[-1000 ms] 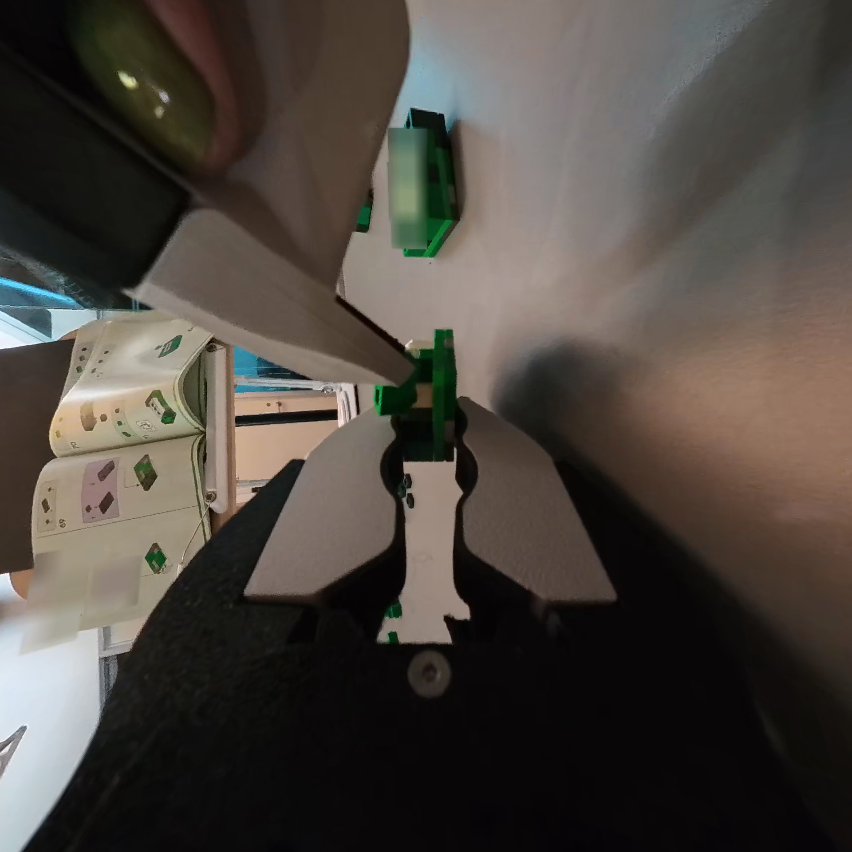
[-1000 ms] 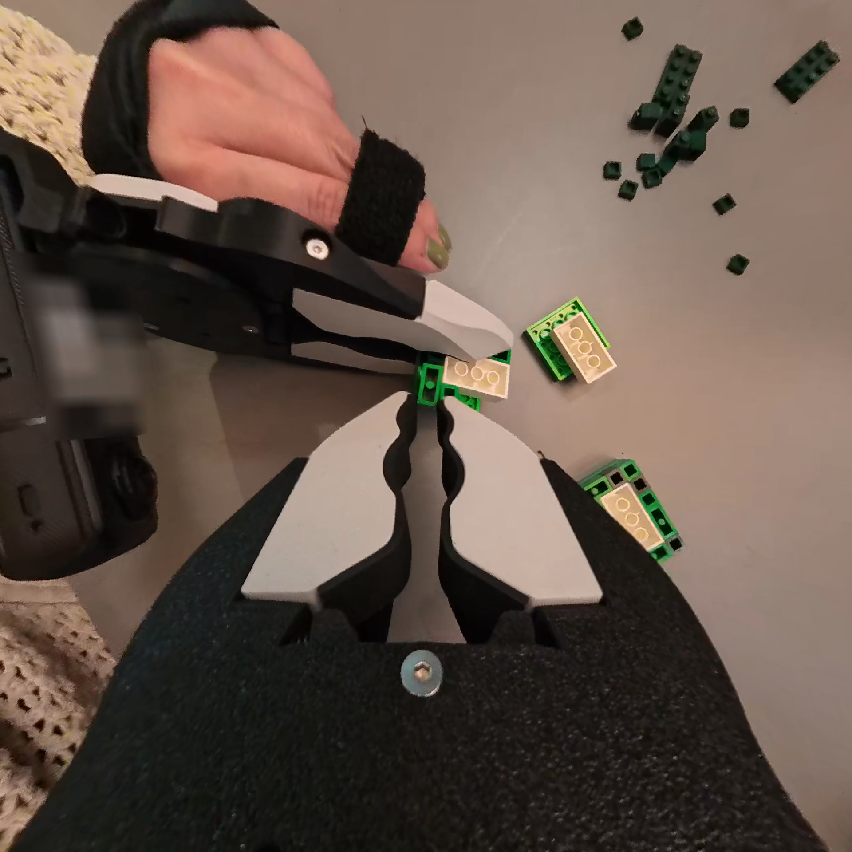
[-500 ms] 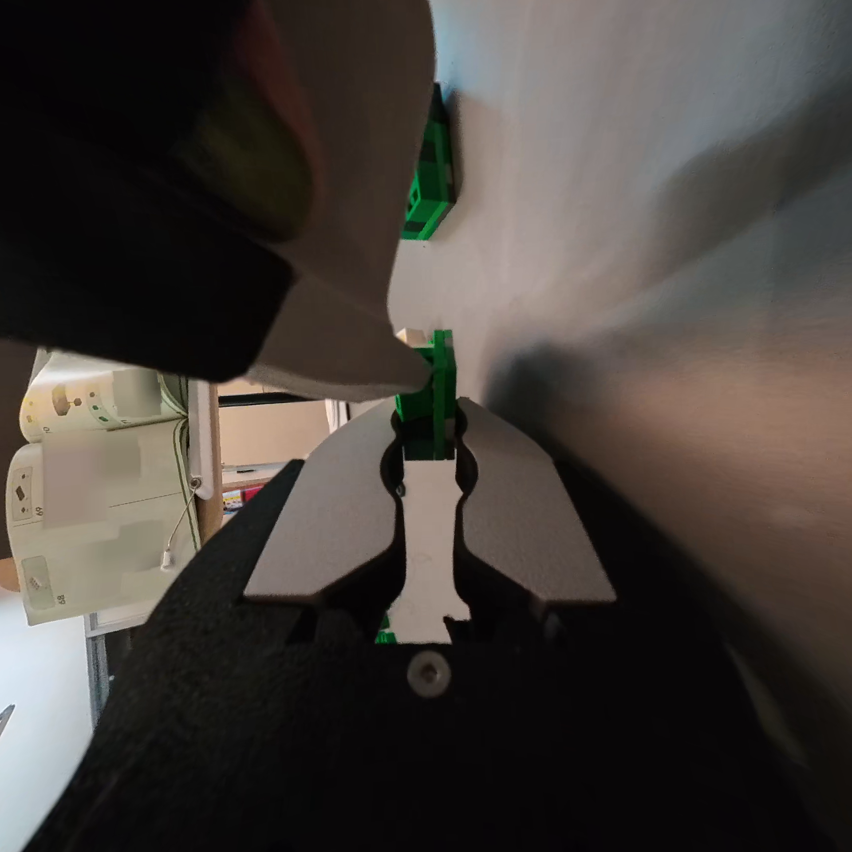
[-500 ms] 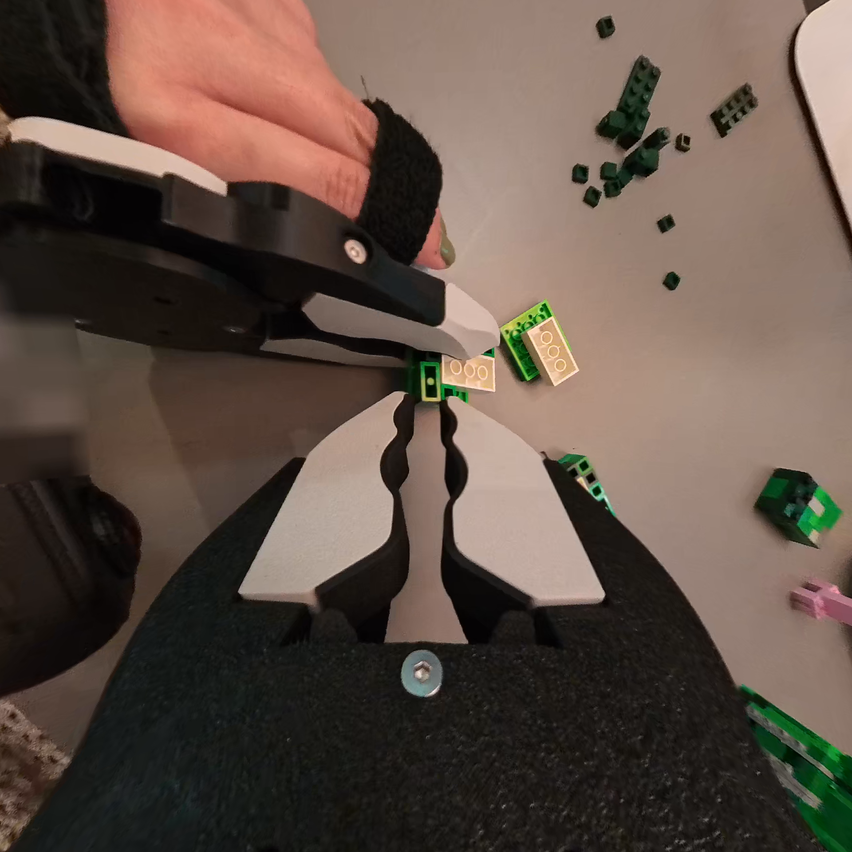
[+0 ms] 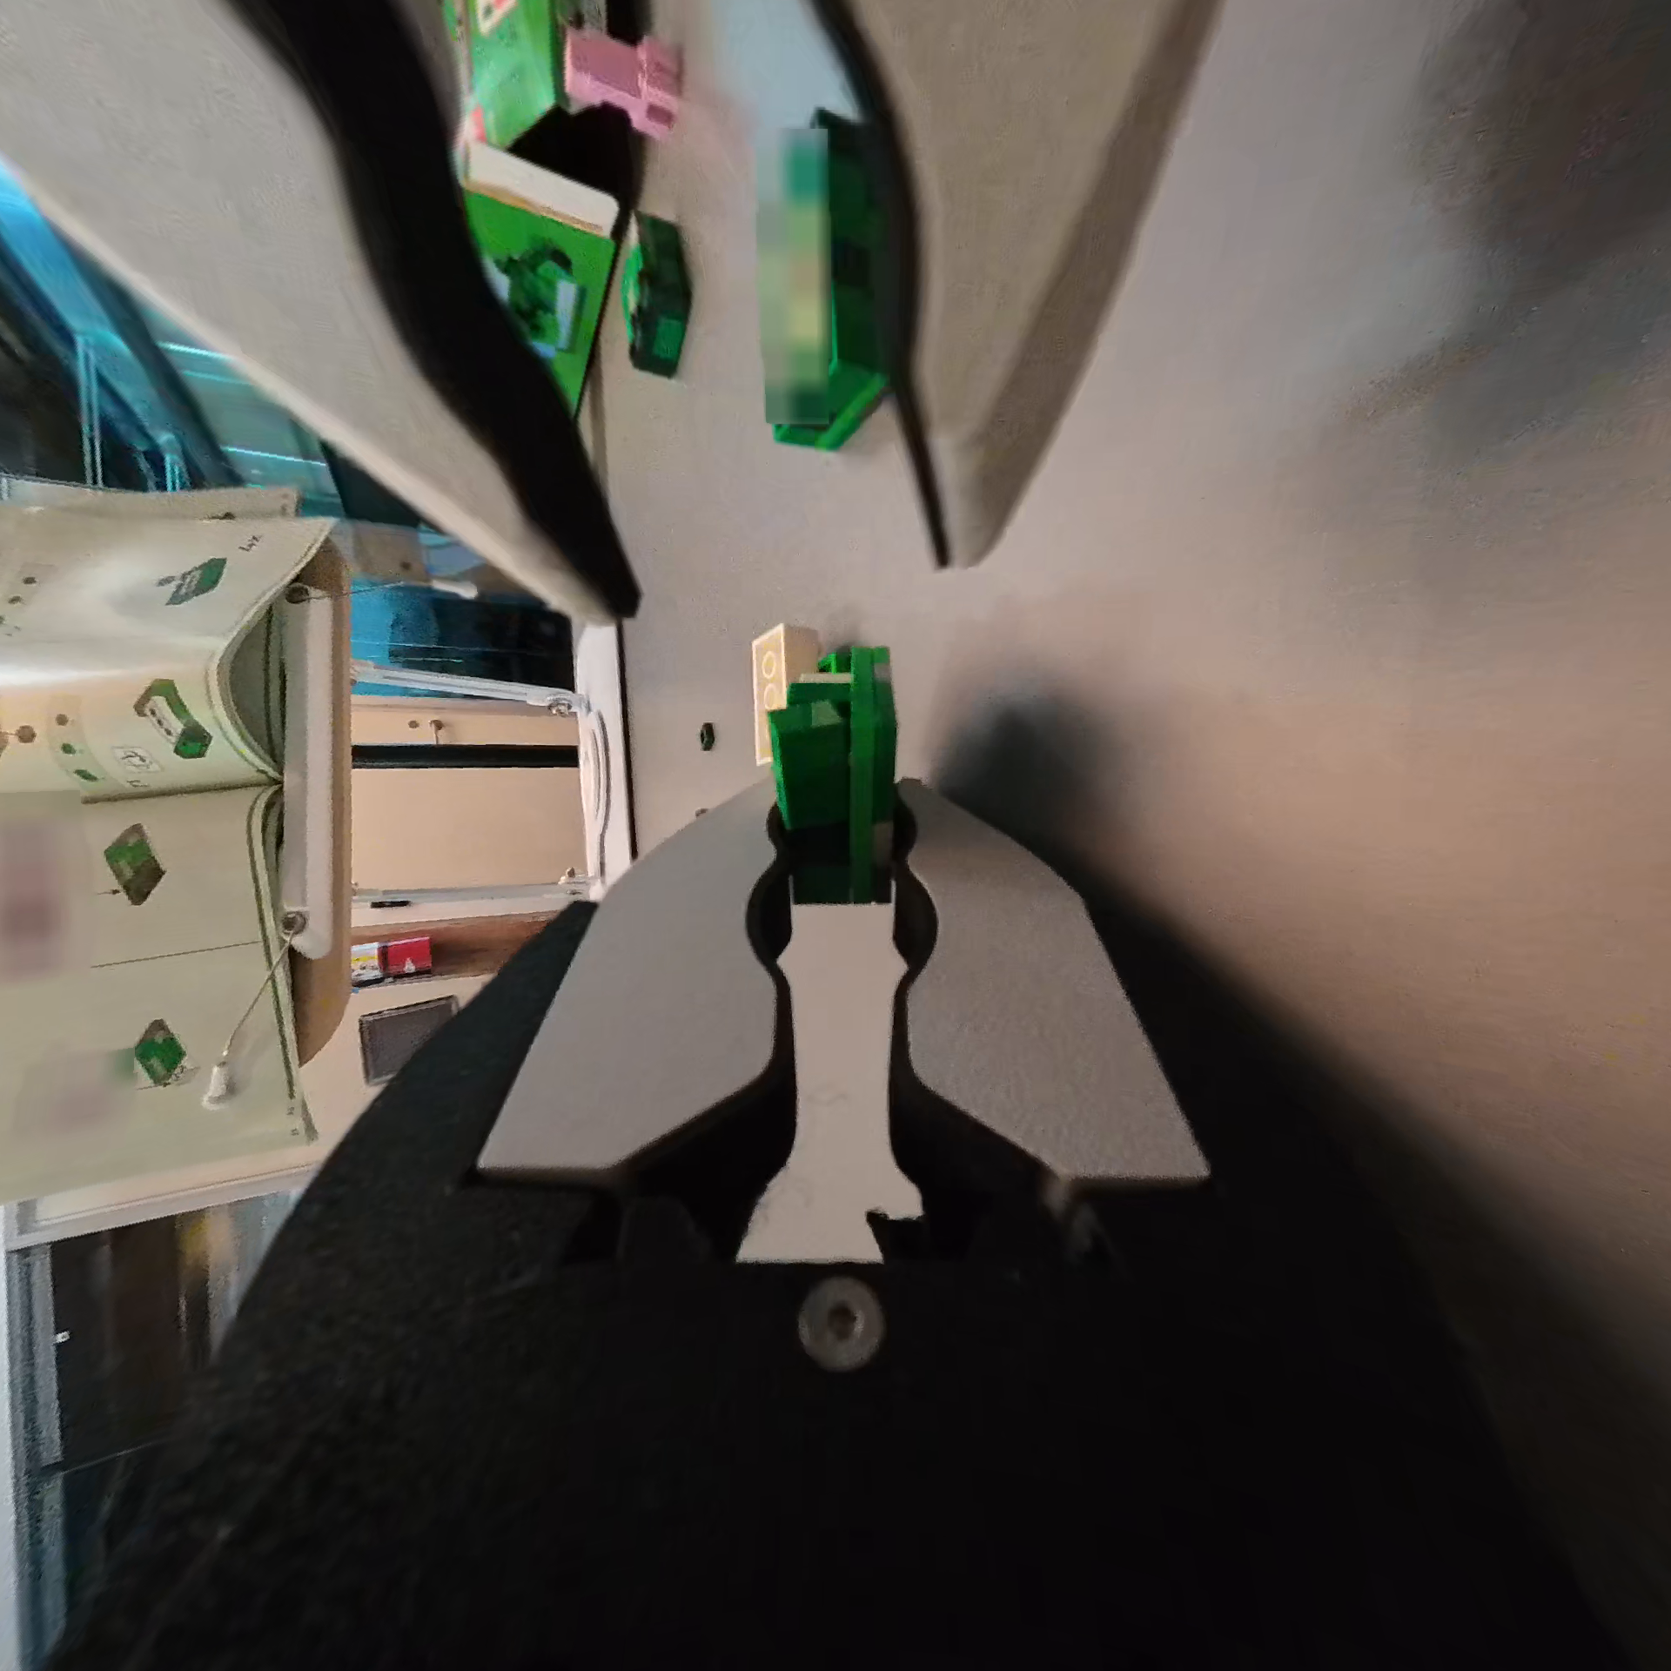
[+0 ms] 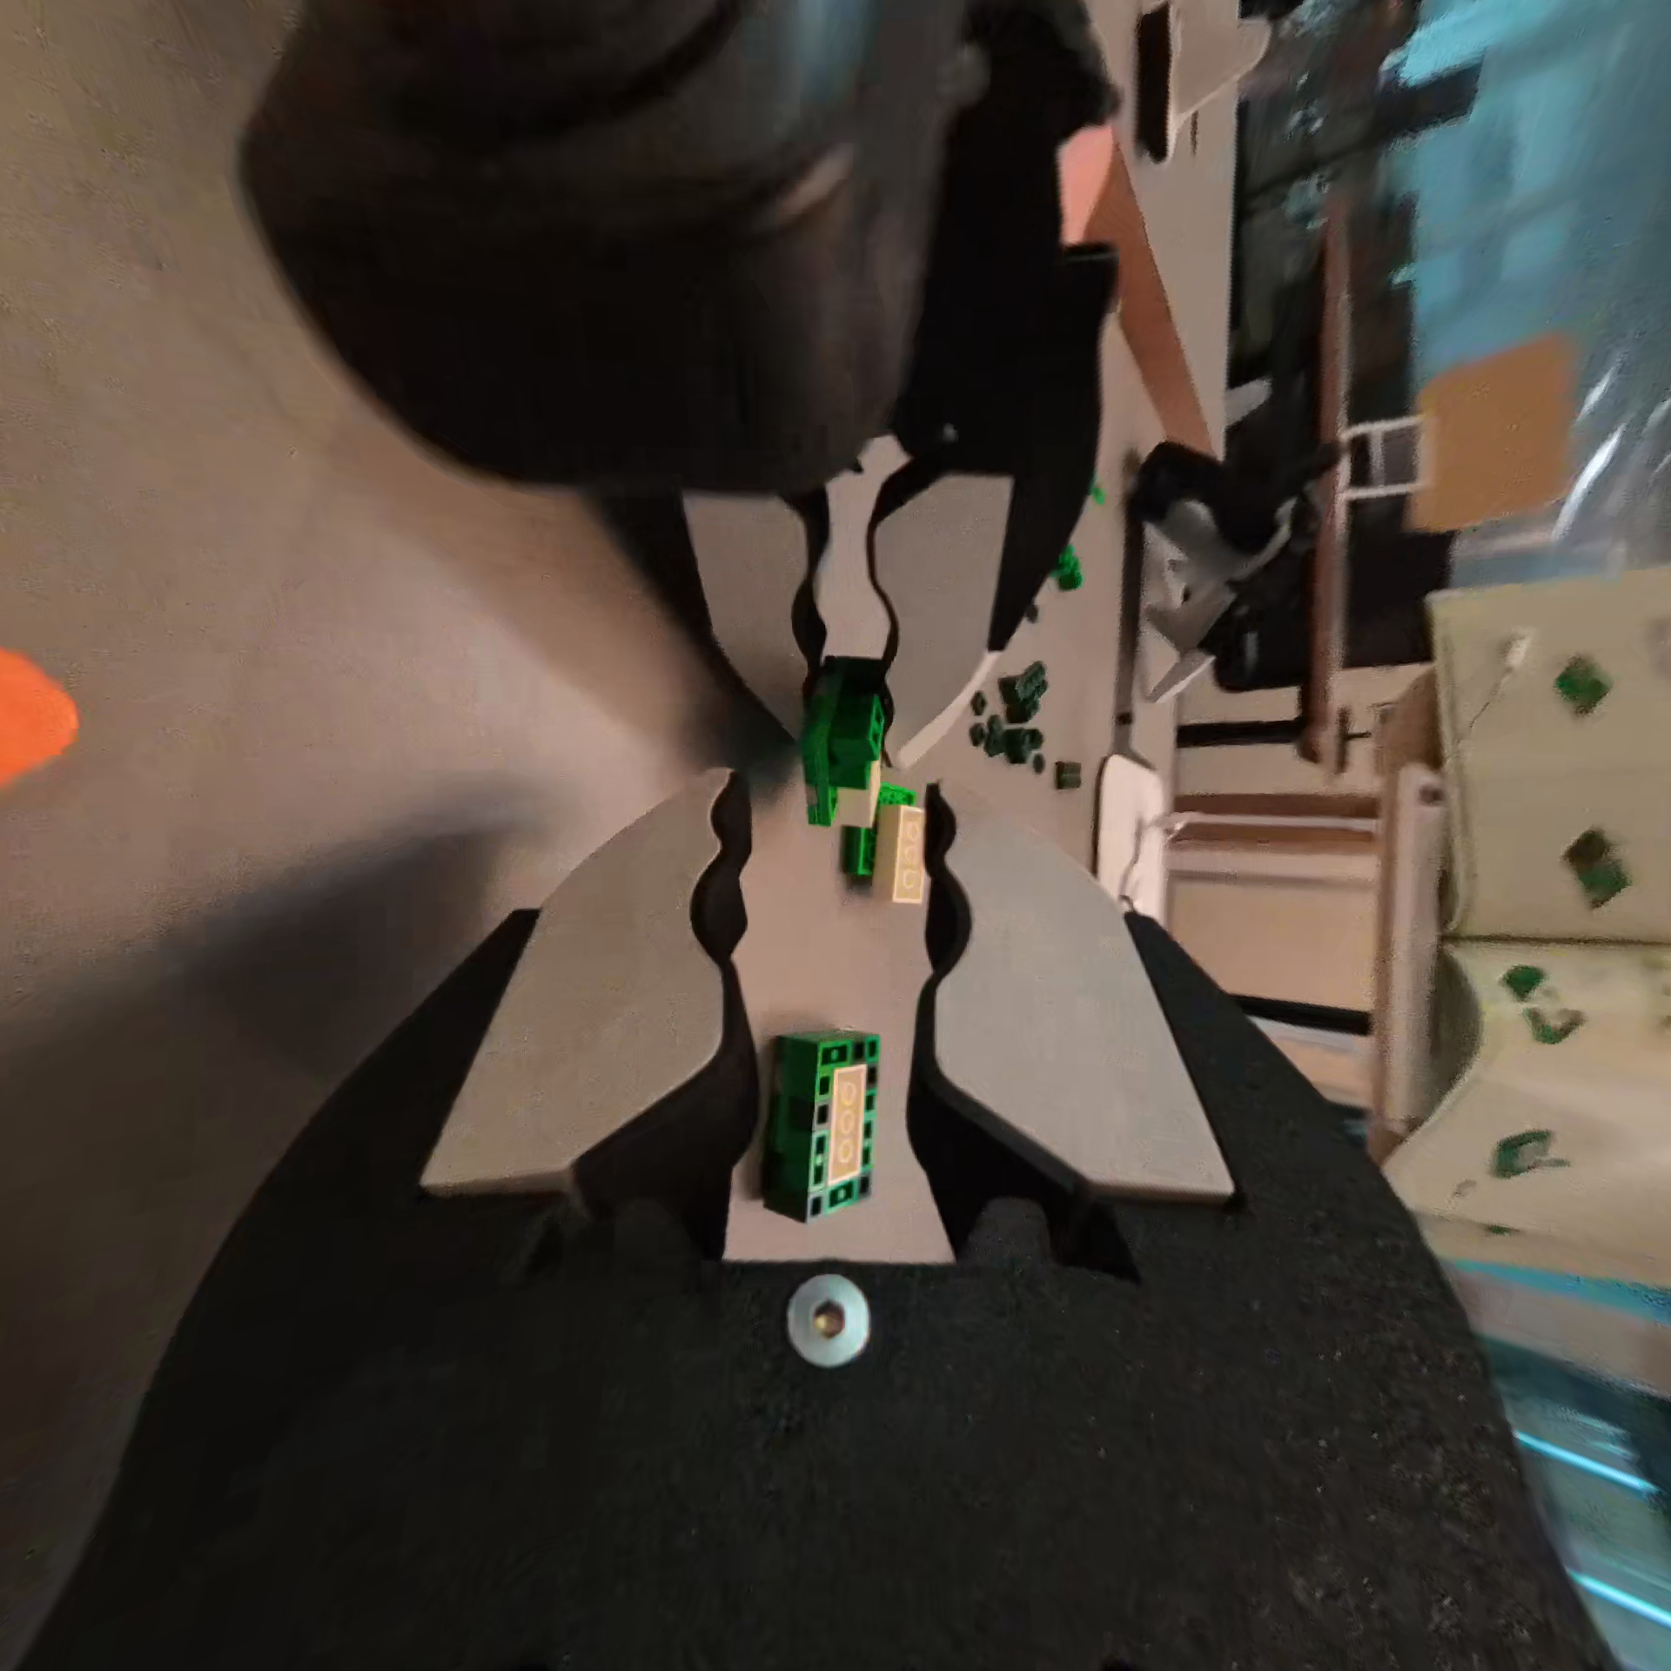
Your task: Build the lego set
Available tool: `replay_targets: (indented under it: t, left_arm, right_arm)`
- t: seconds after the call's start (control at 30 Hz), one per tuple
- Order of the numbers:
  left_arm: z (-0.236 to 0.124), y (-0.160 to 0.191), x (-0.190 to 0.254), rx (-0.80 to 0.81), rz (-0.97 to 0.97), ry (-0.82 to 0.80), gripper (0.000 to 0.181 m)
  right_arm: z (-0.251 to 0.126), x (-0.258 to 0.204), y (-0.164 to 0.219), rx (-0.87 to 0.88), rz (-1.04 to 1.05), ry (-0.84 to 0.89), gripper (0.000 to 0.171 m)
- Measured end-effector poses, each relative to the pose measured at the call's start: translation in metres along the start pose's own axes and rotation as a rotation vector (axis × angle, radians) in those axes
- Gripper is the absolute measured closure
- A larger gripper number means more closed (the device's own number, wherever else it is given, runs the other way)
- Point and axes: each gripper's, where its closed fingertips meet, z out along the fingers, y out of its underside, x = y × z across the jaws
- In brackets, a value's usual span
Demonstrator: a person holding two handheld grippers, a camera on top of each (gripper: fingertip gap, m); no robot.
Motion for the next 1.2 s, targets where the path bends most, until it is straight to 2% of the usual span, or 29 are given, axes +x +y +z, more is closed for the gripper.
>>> replay_targets:
  t: [0.03, 0.17, 0.37, 0.47, 0.6, 0.97, 1.2]
  left_arm:
    - [0.000, 0.000, 0.000, 0.003, -0.008, 0.004, 0.164]
    - [-0.001, -0.002, 0.002, 0.020, -0.045, 0.023, 0.164]
    - [-0.001, -0.003, 0.003, 0.030, -0.070, 0.035, 0.164]
    - [-0.001, -0.003, 0.003, 0.033, -0.078, 0.039, 0.164]
    - [-0.001, -0.004, 0.003, 0.036, -0.079, 0.039, 0.164]
    - [-0.002, -0.004, 0.004, 0.036, -0.106, 0.051, 0.164]
    - [-0.002, -0.006, 0.002, 0.086, -0.120, 0.037, 0.163]
  right_arm:
    - [0.003, -0.001, 0.002, 0.008, -0.031, 0.020, 0.127]
    - [0.015, 0.001, 0.005, 0.047, -0.103, 0.102, 0.116]
    - [0.032, -0.001, -0.002, 0.062, -0.242, 0.159, 0.129]
    - [0.035, 0.000, -0.002, 0.059, -0.251, 0.174, 0.135]
    - [0.035, 0.006, 0.000, 0.052, -0.225, 0.207, 0.151]
    - [0.035, 0.006, 0.000, -0.011, -0.185, 0.204, 0.152]
    - [0.033, 0.007, 0.002, 0.023, -0.065, 0.168, 0.152]
